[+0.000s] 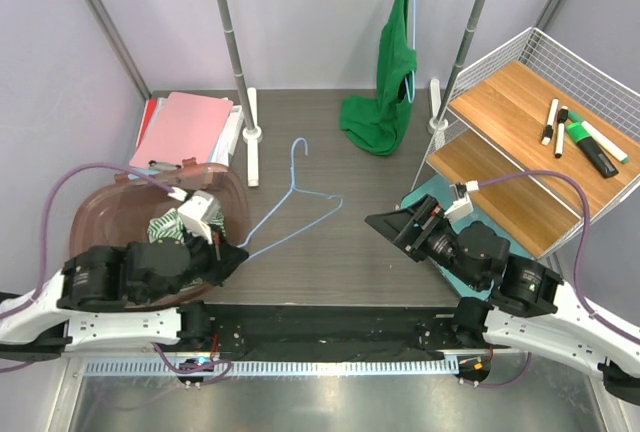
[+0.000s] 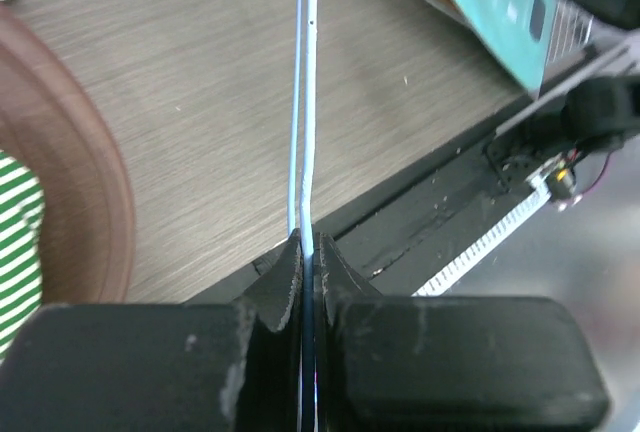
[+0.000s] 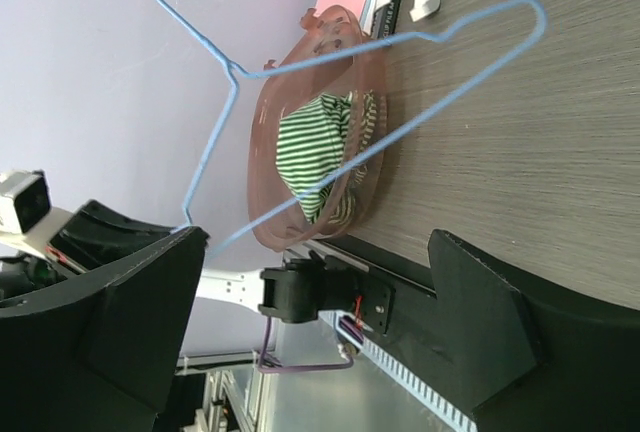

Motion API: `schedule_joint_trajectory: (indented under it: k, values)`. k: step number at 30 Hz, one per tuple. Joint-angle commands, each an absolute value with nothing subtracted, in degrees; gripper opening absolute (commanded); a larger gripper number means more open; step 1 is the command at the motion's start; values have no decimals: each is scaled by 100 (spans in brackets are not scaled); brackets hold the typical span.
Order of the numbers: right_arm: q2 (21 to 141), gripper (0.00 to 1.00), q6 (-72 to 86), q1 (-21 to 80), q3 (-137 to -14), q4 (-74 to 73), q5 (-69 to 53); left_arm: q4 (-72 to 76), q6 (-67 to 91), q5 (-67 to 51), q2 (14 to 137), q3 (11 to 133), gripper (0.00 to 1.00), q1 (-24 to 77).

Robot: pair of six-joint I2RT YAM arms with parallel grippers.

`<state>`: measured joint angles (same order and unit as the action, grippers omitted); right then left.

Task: Remove the tank top from the hanger

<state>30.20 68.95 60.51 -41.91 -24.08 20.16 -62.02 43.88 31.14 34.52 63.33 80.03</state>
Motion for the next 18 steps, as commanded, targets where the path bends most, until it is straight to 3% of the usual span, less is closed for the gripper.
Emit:
schedule_joint_trajectory:
  k: [1, 9, 11, 15, 18]
  values:
    - [2690, 100, 6557, 6029, -4333, -2689, 1899, -6599, 4711, 3822, 3471, 6802, 0, 8016]
    - [2610, 100, 6267, 6038, -4368, -2733, 1697, -6566, 3624, 4492, 4981, 7970, 0, 7702]
    - [2663, 100, 6267, 6038, -4368, -2733, 1592, -6356, 3263, 3724, 5403, 8330, 0, 7210]
    - [2654, 100, 6319, 6038, -4281, -2672, 1450, -5645, 2567, 2010, 5888, 8735, 0, 5156]
    - [2540, 99, 6459, 6038, -4114, -2575, 1459, -5467, 2391, 1609, 6422, 9453, 0, 4555]
